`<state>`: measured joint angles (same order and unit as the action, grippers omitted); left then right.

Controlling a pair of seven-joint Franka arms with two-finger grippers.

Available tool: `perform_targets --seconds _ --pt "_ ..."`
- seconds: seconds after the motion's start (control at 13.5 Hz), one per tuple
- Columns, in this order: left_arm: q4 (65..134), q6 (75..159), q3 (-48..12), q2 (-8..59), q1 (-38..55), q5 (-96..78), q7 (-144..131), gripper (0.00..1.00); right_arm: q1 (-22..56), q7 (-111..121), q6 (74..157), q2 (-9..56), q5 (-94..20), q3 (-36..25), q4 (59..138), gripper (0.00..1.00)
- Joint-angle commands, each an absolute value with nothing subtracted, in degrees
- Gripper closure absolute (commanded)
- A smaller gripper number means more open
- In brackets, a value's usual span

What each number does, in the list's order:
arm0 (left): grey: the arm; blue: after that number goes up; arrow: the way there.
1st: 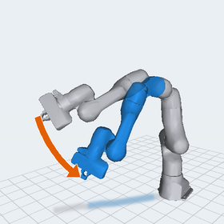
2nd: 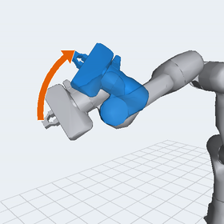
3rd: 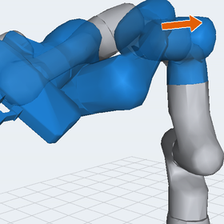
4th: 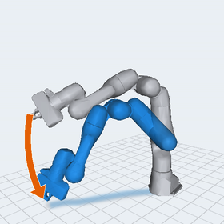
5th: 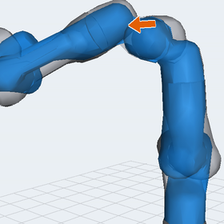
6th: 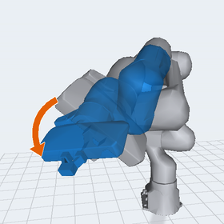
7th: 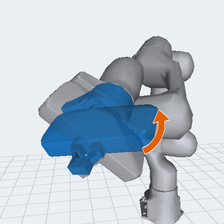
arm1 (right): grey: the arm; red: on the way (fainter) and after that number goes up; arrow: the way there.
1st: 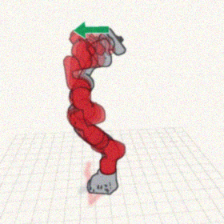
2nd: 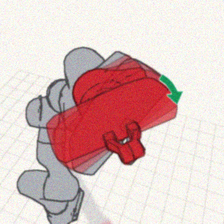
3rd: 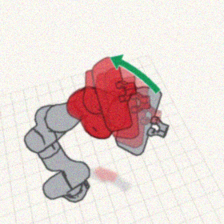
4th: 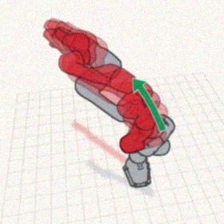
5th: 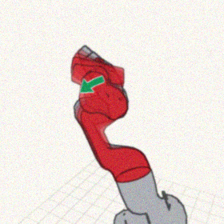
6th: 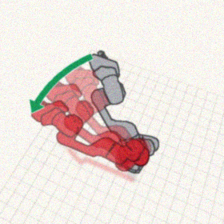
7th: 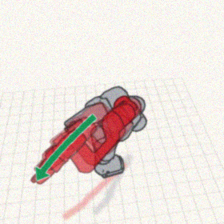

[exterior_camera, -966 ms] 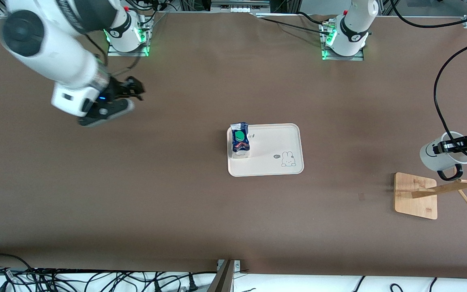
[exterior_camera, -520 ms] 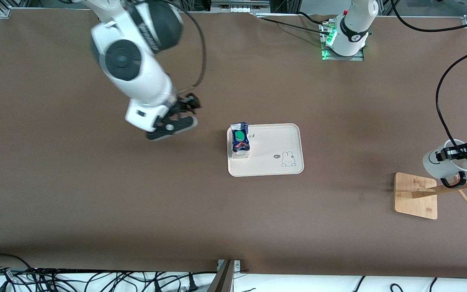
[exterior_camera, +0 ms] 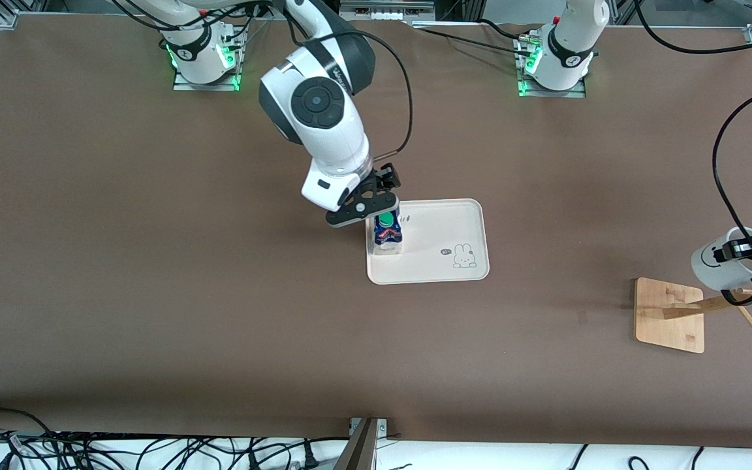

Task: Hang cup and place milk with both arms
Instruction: 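Hang the mug handle on a peg while the right gripper nears the carton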

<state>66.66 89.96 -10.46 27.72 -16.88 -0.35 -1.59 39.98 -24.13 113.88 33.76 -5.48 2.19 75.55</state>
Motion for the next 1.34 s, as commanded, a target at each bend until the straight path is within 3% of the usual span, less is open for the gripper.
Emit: perform_targets --seconds 0.0,0.67,0.74,0.82,0.89,0.97,1.04,1.19,1.26 --pt "65.6 89.6 -10.8 28.4 -18.2 -1.8 0.0 1.0 40.8 -25.2 114.5 35.5 -4.6 1.6 73.5 0.0" --pt "65.7 89.6 -10.7 30.4 -22.6 -7.0 0.0 1.0 42.5 -28.8 121.2 39.4 -4.5 1.3 73.3 0.0" --pt "65.7 89.6 -10.8 30.3 -22.6 -7.3 0.1 0.95 42.5 -28.8 121.6 39.5 -4.5 1.3 73.3 0.0" --pt "65.7 89.6 -10.8 30.3 -22.6 -7.2 0.2 0.74 42.9 -28.9 122.0 39.9 -4.1 1.2 73.3 0.0" --pt "65.7 89.4 -10.8 30.2 -22.6 -7.0 -0.1 0.22 43.2 -30.0 122.2 40.4 -3.1 1.1 73.3 0.0" --pt "65.7 89.3 -11.1 30.1 -22.5 -7.3 -0.9 0.0 43.5 -30.8 123.0 41.2 -1.9 1.1 73.3 0.0" --pt "65.7 89.2 -11.2 29.9 -22.4 -6.9 -0.9 0.0 43.6 -30.9 123.4 41.6 -1.0 1.1 73.3 0.0" --pt "65.6 88.9 -11.7 29.1 -22.1 -6.8 -0.5 0.0 43.5 -30.8 123.2 41.5 -0.8 1.1 73.3 0.29" --pt "65.6 88.5 -11.9 28.5 -21.7 -6.5 0.2 0.0 43.5 -30.8 123.0 41.4 -0.9 1.1 73.3 0.37"
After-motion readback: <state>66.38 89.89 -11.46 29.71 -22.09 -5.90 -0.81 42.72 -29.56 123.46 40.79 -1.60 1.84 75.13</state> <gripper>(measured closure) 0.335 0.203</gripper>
